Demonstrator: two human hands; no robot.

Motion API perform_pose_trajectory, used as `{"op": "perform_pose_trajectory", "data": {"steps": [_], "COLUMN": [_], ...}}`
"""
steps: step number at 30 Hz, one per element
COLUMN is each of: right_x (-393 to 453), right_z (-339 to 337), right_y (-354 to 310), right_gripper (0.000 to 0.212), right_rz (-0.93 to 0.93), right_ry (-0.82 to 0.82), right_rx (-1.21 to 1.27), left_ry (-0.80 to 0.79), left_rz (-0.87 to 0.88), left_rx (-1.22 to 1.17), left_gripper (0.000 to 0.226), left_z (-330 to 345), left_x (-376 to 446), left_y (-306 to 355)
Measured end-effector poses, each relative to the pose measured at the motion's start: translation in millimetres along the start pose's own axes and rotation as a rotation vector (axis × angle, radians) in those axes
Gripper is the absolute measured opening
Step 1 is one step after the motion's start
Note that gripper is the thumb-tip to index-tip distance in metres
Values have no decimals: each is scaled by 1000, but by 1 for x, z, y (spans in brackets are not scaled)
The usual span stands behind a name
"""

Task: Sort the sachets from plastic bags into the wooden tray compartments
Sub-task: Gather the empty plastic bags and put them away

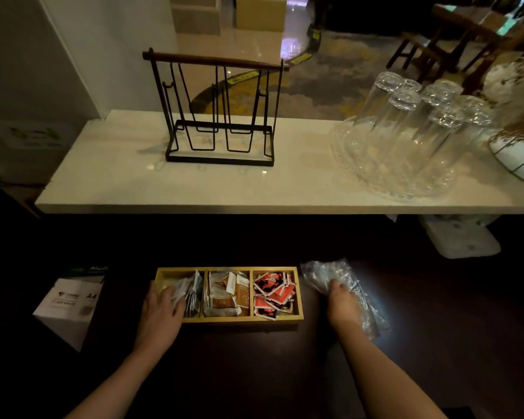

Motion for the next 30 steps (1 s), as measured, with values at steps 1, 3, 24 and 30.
{"op": "perform_pose_trajectory", "data": {"steps": [1, 3, 24, 30], "right_x": [3, 6, -112, -114], "right_z": [-4, -22, -103, -104], "right_y": [4, 5, -117, -122], "right_gripper": [25, 18, 28, 30], "right_rz": [31, 104, -31, -119], "right_ry": [-6, 7, -759, -639], "right_rx": [63, 239, 1739, 1621], "left_ry": [-17, -54, -525, -624], "left_rz": [12, 21, 19, 48], "left_rx": [-5, -49, -1175, -1083], "left_gripper": [49, 49, 54, 59], "left_z": [-1, -3, -70, -75], "left_x": [0, 0, -62, -68], "left_y": [-1, -3, 135, 126]}}
Point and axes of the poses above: each hand's wrist, its own x-axis towards the middle knuckle, its own z-axis out of the palm, y = z × x, the point moved 4 cm from there along x, towards the middle knuckle, and after that the axes turned 2 degrees about x, right-handed, at the moved point
